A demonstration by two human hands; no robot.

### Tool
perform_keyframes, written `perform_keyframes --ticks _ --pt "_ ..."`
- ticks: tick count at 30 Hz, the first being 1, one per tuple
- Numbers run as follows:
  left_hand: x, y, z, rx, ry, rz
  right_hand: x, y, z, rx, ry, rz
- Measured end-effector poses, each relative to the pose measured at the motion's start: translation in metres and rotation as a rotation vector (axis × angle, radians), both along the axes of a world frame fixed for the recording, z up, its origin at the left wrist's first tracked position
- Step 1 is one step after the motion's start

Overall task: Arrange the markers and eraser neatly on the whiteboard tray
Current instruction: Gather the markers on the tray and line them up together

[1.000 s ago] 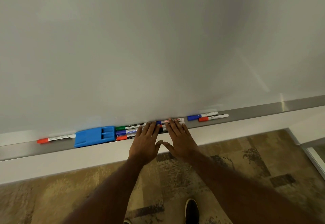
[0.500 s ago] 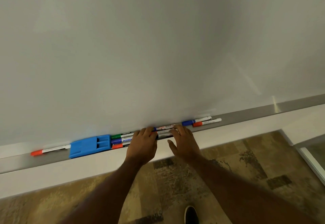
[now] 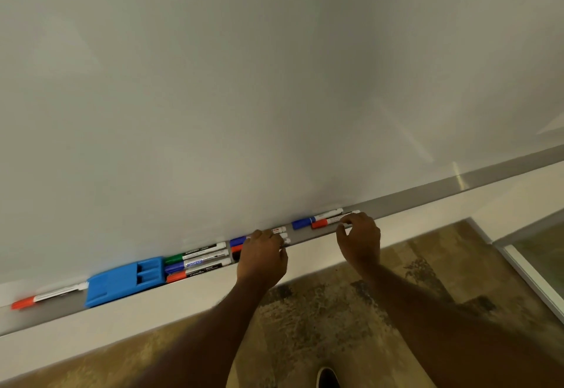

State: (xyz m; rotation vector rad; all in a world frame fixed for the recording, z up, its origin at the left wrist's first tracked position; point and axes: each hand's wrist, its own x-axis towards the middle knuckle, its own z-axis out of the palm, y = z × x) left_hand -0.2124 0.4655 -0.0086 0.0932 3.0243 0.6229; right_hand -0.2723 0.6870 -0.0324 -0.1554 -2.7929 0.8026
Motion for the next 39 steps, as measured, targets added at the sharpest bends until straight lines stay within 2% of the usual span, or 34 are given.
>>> perform_keyframes --ticks 4,6,10,14,19,26,39 --pt "-0.011 0.043 0.009 0.127 -0.147 -0.005 -0.004 0.016 -0.004 0.026 -0.09 -0.061" --pt "-0.015 0.059 0.006 0.271 -0.207 0.064 -0.008 0.022 -0.008 0.029 -0.14 -0.038" --pt "-0.028 0.081 -0.001 0.702 -0.351 0.313 -0.017 0.031 -0.013 0.025 -0.205 0.018" --pt "-0.032 0.089 -0.004 0.845 -0.393 0.387 -0.025 0.035 -0.014 -0.003 -0.256 0.033" --pt "-0.032 0.097 -0.007 0.91 -0.385 0.404 -0.029 0.034 -0.013 -0.112 -0.243 0.043" --pt "-0.024 0.093 -0.007 0.928 -0.258 0.48 -0.022 0.021 -0.015 -0.243 -0.204 0.132" --pt "-0.021 0.08 -0.013 0.83 -0.255 0.442 -0.014 0.009 -0.013 -0.079 -0.211 0.16"
